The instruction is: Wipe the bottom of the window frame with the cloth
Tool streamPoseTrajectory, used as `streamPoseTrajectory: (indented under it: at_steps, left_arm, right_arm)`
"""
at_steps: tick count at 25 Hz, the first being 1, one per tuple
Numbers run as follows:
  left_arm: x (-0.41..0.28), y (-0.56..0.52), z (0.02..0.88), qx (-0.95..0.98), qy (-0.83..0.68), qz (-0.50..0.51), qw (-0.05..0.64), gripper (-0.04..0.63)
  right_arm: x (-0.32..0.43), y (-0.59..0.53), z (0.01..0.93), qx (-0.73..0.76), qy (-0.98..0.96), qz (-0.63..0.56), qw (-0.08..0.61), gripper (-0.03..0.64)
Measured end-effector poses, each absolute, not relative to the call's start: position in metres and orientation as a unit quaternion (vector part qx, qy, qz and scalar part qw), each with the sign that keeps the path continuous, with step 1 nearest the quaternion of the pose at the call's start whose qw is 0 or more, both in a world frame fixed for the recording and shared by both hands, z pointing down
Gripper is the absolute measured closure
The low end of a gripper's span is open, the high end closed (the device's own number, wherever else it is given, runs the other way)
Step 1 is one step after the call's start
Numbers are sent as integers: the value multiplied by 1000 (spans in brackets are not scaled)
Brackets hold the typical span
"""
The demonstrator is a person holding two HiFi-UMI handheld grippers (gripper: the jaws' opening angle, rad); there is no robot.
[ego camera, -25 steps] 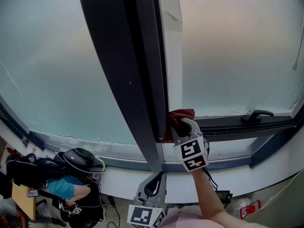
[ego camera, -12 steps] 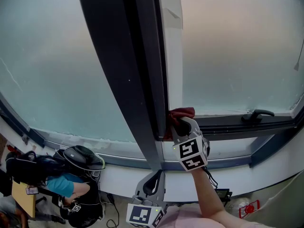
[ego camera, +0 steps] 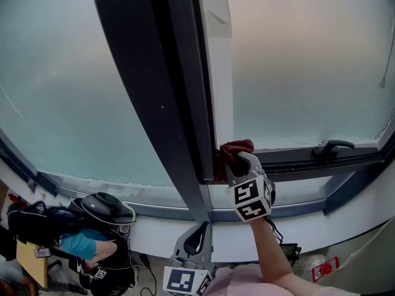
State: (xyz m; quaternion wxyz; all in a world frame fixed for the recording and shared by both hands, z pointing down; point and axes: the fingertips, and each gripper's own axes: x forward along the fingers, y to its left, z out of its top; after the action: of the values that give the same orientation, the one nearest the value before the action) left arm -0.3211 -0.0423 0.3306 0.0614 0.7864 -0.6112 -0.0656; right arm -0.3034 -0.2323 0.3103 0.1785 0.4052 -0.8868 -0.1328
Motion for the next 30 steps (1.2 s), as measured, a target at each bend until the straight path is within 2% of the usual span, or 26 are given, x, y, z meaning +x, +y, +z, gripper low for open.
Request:
streamPoseTrajectory:
  at_steps: [30]
  left_arm:
    - [-294,-61,339,767,-639,-39,43,601]
  right_arm:
    - [-293,-237,311,380,-890,-166,192,538]
